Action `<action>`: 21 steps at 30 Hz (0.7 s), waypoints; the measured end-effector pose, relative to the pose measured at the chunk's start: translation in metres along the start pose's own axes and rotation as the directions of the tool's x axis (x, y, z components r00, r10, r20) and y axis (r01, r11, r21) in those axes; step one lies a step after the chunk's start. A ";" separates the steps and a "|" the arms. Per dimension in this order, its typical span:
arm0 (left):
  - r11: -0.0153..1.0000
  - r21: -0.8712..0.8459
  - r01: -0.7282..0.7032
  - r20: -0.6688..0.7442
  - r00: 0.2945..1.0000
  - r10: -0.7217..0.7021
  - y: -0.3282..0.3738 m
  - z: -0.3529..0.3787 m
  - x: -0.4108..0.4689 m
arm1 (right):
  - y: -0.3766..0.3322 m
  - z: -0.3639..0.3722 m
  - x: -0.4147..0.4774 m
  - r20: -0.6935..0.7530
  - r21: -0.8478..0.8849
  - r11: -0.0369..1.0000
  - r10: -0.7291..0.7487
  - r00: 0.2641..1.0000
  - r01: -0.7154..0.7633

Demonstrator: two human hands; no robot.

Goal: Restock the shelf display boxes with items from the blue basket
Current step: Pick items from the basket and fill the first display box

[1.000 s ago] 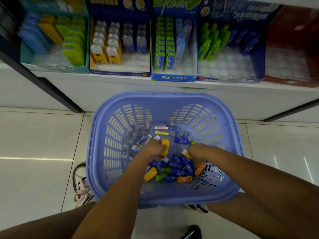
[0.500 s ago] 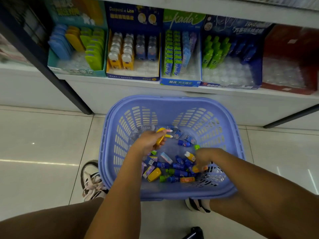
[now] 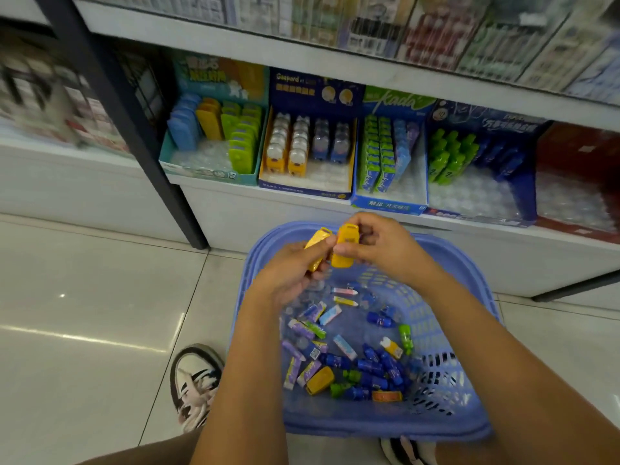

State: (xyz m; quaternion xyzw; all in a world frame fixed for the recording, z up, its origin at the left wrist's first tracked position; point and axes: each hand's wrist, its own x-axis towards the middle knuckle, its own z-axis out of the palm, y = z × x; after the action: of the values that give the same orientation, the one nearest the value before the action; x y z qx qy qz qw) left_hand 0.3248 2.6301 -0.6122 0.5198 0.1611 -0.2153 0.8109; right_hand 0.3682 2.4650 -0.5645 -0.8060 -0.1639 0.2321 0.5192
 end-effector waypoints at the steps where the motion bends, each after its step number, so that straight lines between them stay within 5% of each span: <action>1: 0.996 -0.084 0.011 0.006 1.000 -0.011 0.007 -0.003 -0.002 | -0.009 0.003 0.004 -0.003 0.025 0.999 -0.037 0.999 0.037; 5: 0.943 -0.331 0.027 0.029 0.999 -0.018 0.030 -0.019 -0.015 | -0.040 0.014 0.018 0.009 0.021 0.980 -0.198 0.980 0.198; 8: 0.906 -0.412 -0.099 -0.073 0.994 0.075 0.044 -0.030 -0.021 | -0.054 0.030 0.027 0.018 -0.235 0.913 -0.340 0.940 0.334; 12: 0.940 -0.148 -0.308 -0.350 0.905 0.242 0.059 -0.047 -0.025 | -0.071 0.042 0.038 0.034 -0.253 0.923 -0.291 0.956 0.290; 15: 0.926 0.138 -0.352 -0.337 0.863 0.378 0.071 -0.065 -0.034 | -0.085 0.047 0.054 0.050 -0.192 0.956 -0.215 0.975 0.221; 18: 0.899 0.185 -0.396 -0.317 0.842 0.436 0.084 -0.076 -0.041 | -0.102 0.049 0.075 0.152 -0.316 0.907 -0.241 0.959 0.278; 21: 0.895 0.171 -0.413 -0.454 0.773 0.444 0.091 -0.081 -0.041 | -0.115 0.056 0.105 0.161 -0.369 0.883 -0.248 0.955 0.291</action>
State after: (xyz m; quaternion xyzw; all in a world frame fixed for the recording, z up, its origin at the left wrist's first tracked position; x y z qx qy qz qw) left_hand 0.3339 2.7452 -0.5553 0.6043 0.2285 0.1063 0.7559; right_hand 0.4229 2.6069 -0.5008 -0.8483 -0.3454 0.1643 0.3663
